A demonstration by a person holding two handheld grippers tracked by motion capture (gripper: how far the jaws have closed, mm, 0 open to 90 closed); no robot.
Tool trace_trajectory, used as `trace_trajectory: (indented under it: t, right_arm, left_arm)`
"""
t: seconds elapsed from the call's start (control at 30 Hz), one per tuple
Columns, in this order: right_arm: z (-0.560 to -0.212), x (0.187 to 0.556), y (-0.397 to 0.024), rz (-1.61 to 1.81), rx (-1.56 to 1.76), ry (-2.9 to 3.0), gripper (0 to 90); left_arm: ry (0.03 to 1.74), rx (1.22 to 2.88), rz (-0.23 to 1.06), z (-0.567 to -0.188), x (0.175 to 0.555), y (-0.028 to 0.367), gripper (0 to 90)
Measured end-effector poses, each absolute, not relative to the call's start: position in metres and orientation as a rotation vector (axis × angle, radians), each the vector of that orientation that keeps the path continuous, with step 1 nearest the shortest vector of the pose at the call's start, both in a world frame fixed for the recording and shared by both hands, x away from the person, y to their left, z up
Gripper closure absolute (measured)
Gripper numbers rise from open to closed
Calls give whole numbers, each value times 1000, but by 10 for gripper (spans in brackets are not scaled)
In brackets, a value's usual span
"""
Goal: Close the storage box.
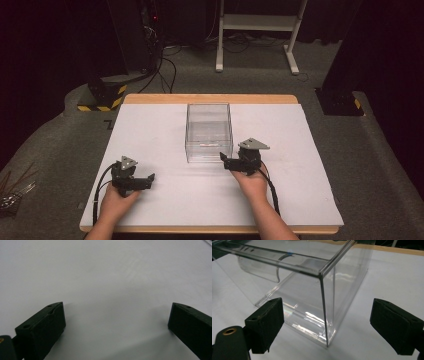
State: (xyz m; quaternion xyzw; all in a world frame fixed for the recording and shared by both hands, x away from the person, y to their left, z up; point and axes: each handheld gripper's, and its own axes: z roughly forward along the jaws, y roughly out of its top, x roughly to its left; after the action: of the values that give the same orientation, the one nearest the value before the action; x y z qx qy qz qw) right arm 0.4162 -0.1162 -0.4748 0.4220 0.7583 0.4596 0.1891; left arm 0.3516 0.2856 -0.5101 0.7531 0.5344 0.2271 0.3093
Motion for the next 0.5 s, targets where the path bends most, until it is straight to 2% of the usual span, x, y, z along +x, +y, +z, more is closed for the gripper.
trace_trajectory:
  t: [0.5]
  right_arm:
    - [-472, 382, -158, 1301, 1177, 2103, 116]
  left_arm:
    - [1413, 1985, 602, -510, 352, 285, 14]
